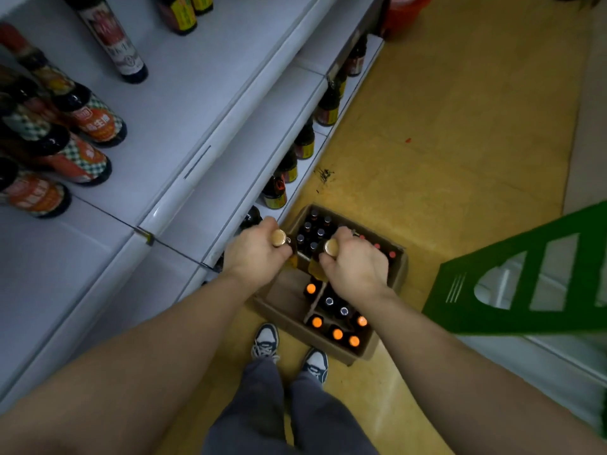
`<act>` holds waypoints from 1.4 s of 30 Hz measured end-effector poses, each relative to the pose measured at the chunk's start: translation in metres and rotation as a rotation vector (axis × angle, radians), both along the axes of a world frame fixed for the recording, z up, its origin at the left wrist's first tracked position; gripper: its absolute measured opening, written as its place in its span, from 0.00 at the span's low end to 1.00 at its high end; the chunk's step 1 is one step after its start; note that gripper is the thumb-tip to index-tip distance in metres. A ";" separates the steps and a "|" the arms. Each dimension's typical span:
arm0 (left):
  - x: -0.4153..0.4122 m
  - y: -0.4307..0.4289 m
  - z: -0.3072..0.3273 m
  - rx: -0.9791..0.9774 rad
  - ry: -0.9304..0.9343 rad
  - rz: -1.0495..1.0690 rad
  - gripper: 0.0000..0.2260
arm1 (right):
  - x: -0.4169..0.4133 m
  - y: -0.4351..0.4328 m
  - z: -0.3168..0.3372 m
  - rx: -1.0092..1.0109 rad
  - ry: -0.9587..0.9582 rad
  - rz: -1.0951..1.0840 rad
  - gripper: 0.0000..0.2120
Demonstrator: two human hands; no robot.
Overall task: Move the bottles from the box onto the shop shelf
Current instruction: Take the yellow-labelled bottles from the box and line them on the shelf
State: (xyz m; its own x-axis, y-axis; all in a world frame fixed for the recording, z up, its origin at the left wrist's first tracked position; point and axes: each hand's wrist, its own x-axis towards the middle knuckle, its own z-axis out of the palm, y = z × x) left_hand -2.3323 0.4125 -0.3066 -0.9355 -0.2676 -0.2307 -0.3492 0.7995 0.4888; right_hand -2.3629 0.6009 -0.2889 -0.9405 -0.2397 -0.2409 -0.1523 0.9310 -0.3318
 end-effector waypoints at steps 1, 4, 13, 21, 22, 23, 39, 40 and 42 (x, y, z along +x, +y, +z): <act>0.002 0.001 0.008 0.009 0.005 0.019 0.10 | 0.002 0.002 0.009 -0.012 0.007 -0.001 0.15; 0.007 0.001 0.031 0.025 0.035 0.086 0.11 | 0.005 0.007 0.037 -0.056 0.015 -0.006 0.16; 0.019 -0.008 0.086 0.149 0.134 0.208 0.11 | 0.004 0.005 0.097 -0.172 0.075 0.048 0.13; 0.049 -0.032 0.138 0.189 0.223 0.320 0.07 | 0.003 -0.015 0.147 -0.253 0.093 0.237 0.10; 0.054 -0.036 0.144 0.180 0.235 0.337 0.08 | 0.004 -0.018 0.153 -0.264 0.091 0.260 0.10; 0.059 -0.041 0.151 0.172 0.245 0.353 0.08 | 0.006 -0.022 0.160 -0.278 0.088 0.282 0.10; 0.201 -0.105 0.250 0.108 0.459 0.527 0.08 | 0.087 -0.117 0.255 -0.406 0.121 0.630 0.09; 0.213 -0.108 0.257 0.100 0.479 0.534 0.09 | 0.096 -0.122 0.264 -0.419 0.117 0.649 0.09; 0.237 -0.114 0.270 0.096 0.524 0.551 0.09 | 0.115 -0.133 0.280 -0.452 0.111 0.684 0.09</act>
